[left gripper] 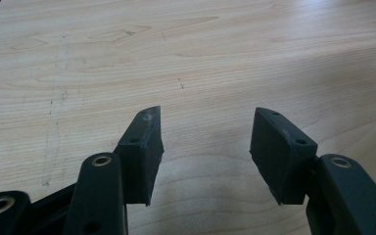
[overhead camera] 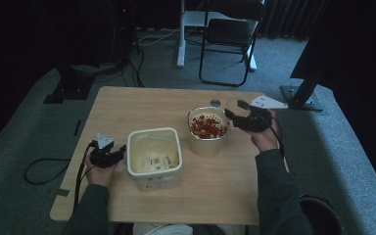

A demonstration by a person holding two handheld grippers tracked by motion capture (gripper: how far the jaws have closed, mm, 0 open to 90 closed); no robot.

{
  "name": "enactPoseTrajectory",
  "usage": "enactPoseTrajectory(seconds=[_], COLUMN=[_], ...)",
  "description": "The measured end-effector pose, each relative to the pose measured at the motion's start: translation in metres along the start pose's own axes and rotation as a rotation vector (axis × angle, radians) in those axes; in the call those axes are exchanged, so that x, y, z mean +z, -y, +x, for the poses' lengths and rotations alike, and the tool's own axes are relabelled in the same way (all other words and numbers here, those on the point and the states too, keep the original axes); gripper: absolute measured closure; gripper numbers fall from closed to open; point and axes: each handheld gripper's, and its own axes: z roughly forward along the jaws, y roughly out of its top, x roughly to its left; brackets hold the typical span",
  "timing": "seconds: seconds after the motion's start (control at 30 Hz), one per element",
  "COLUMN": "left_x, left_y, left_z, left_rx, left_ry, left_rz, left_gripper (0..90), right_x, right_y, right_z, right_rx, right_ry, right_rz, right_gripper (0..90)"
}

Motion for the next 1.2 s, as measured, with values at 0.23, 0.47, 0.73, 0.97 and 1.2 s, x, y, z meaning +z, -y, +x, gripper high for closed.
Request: enactPoseTrajectory(seconds=[0.23,0.47,0.73,0.97,1.2], left_x=[0.0,0.0,0.0,0.001,0.001], left_y=[0.0,0.0,0.0,0.0,0.0], left_z=[0.0,0.0,-0.001,-0.001,-0.001], left_rx=[0.0,0.0,-0.001,0.0,0.002], left_ry=[0.001,0.003,0.003,0.004,0.002], left_rz=[0.001,0.002,0.002,0.005,0.003], left_gripper=[46.3,46.4,46.3,46.3,46.3], right_x=[0.003,0.004,0.006,0.008,0.011], right_y=[-0.003,-0.007,-0.009,-0.013,-0.019], right_z=[0.008,0.015,0.024,0.033,0.044], right_rx=[-0.011,0.008,0.003,-0.007,-0.019], right_ry=[-0.025,-0.083,-0.123,-0.149,-0.189], right_rz=[0.009,-0.013,-0.018,-0.022,-0.034], right_gripper=[35.6,35.5,35.5,35.4,35.3])
